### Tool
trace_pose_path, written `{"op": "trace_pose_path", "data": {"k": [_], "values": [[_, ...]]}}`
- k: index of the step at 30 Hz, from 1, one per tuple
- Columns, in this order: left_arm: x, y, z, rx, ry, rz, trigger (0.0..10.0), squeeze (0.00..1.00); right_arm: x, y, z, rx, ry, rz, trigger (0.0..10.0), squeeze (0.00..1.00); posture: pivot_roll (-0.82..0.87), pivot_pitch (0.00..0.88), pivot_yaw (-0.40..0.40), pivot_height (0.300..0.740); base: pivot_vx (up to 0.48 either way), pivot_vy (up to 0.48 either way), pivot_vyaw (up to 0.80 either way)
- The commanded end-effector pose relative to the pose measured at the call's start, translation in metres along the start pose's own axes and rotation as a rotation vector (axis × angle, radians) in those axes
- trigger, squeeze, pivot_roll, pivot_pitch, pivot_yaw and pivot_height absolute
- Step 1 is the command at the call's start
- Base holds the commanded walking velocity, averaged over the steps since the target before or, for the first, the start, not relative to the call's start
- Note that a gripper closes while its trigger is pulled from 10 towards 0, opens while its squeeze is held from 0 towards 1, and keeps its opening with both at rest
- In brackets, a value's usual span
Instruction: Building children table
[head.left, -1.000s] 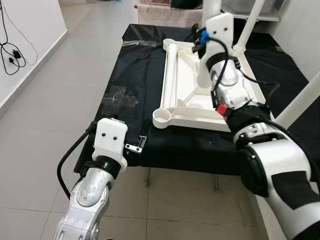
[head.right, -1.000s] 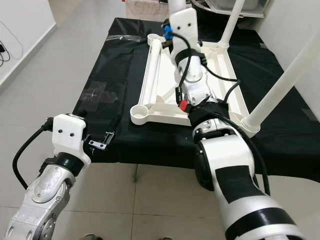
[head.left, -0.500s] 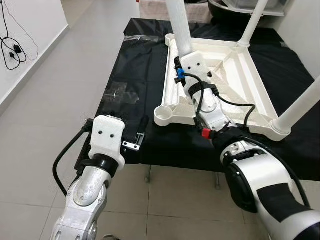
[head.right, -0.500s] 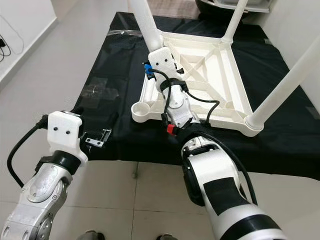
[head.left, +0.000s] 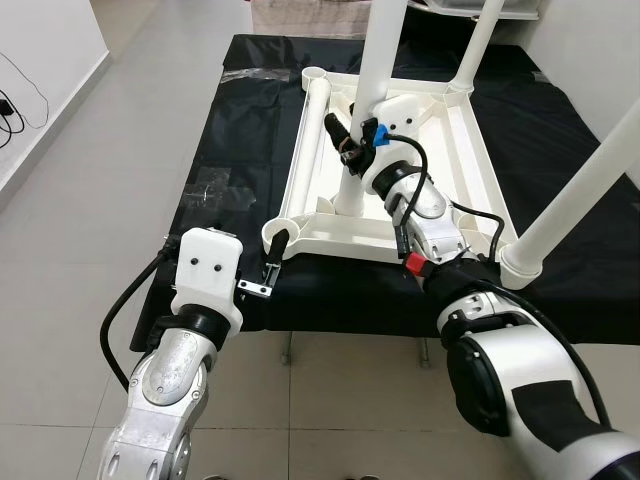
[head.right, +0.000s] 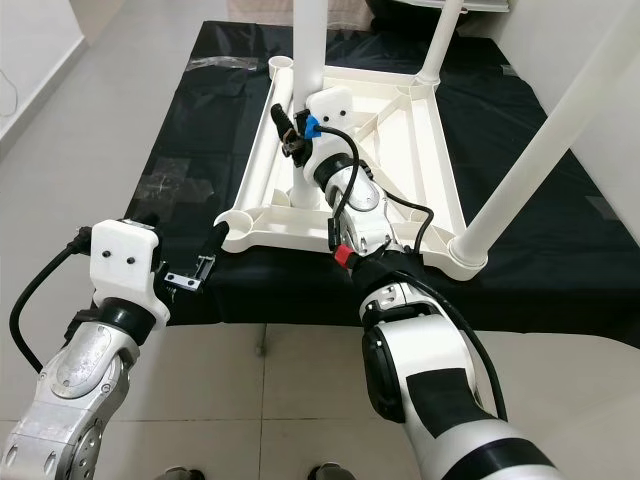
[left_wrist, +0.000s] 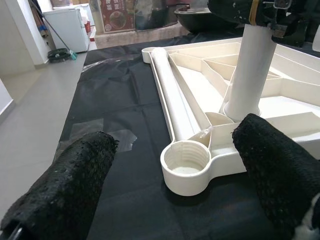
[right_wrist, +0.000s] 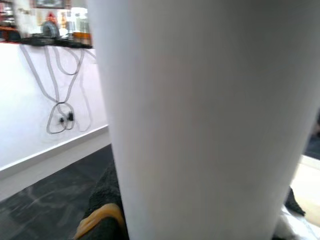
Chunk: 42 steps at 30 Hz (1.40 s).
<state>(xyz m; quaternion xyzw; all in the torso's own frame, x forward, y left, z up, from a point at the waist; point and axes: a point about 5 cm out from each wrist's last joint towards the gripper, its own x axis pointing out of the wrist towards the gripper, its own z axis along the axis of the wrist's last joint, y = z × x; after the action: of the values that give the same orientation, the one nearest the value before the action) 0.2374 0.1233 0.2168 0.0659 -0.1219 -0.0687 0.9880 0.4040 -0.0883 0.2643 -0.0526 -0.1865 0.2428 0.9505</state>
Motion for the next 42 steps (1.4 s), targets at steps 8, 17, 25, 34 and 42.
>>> {"op": "trace_pose_path", "data": {"k": [8, 17, 25, 34, 42], "values": [[-0.001, 0.003, -0.003, 0.014, 0.008, 0.005, 10.0, 0.0, -0.014, 0.018, -0.035, -0.033, 0.249, 0.293, 10.0, 0.0, 0.11, 0.226, -0.07, 0.74, 0.0, 0.0, 0.0], [0.001, 0.003, -0.004, 0.023, 0.003, 0.003, 10.0, 0.0, -0.017, 0.009, -0.029, -0.068, 0.296, 0.381, 10.0, 0.0, 0.1, 0.213, -0.067, 0.74, 0.0, 0.0, 0.0], [0.002, 0.002, -0.004, 0.018, 0.0, 0.008, 10.0, 0.0, 0.015, -0.027, 0.049, 0.003, -0.078, -0.065, 10.0, 0.0, 0.1, 0.199, -0.073, 0.74, 0.0, 0.0, 0.0], [0.001, 0.002, -0.004, 0.022, -0.006, 0.01, 10.0, 0.0, 0.017, -0.046, 0.1, 0.059, -0.295, -0.133, 10.0, 0.0, 0.1, 0.19, -0.073, 0.74, 0.0, 0.0, 0.0], [-0.001, -0.002, -0.004, 0.005, -0.006, -0.001, 10.0, 0.0, 0.022, -0.006, 0.077, 0.297, -0.191, 0.353, 10.0, 0.0, 0.1, 0.187, -0.072, 0.74, 0.0, 0.0, 0.0]]}}
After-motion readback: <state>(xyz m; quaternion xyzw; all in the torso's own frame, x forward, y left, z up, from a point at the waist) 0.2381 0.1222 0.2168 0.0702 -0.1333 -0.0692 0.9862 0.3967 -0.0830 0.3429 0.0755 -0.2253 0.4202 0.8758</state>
